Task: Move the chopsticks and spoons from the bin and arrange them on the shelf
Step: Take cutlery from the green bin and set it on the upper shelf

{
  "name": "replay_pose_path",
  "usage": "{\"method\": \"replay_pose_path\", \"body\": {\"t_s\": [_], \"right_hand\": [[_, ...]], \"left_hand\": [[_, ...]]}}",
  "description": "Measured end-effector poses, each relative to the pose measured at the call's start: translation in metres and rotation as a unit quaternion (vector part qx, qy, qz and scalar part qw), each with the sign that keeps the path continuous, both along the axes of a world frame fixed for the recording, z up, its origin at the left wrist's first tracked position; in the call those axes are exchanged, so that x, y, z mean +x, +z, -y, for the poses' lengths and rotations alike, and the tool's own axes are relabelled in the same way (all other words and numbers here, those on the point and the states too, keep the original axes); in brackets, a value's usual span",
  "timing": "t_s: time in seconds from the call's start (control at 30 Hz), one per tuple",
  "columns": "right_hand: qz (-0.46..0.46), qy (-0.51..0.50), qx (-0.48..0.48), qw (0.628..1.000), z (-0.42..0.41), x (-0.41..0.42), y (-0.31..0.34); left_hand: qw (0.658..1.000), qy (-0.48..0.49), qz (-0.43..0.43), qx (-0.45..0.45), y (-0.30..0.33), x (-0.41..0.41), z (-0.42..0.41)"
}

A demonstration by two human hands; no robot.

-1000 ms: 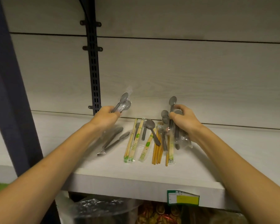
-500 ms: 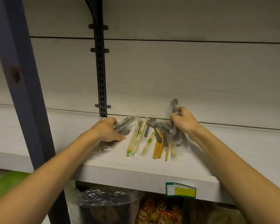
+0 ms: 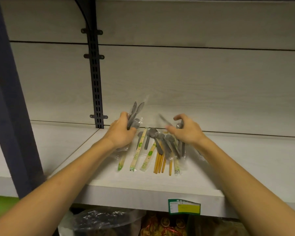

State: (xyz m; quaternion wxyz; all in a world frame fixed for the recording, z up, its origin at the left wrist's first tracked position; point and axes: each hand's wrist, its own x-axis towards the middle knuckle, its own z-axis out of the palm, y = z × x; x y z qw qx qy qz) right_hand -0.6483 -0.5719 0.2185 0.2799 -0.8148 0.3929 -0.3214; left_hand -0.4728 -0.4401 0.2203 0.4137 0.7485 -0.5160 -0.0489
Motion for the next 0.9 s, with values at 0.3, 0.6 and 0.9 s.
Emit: {"method": "replay_pose_path", "body": {"t_s": [0.3,0.6,0.9], "right_hand": [[-0.112,-0.005,0.026,0.993,0.004,0.0,-0.004],[0.042,-0.042,0.077,0.995,0.014,-0.006,0.005],[-0.092,-0.064,0.033,0.993,0.007,-0.005,-0.004]], "left_hand": [[0.998,-0.023,-0.037,0.041,-0.013,-0.015,0.037],[0.998,0.052,0.019,0.027,-0.021,0.0,0.038],[0.999,-0.006,-0.038,0.018,-0.024,-0.007,0.037]]}}
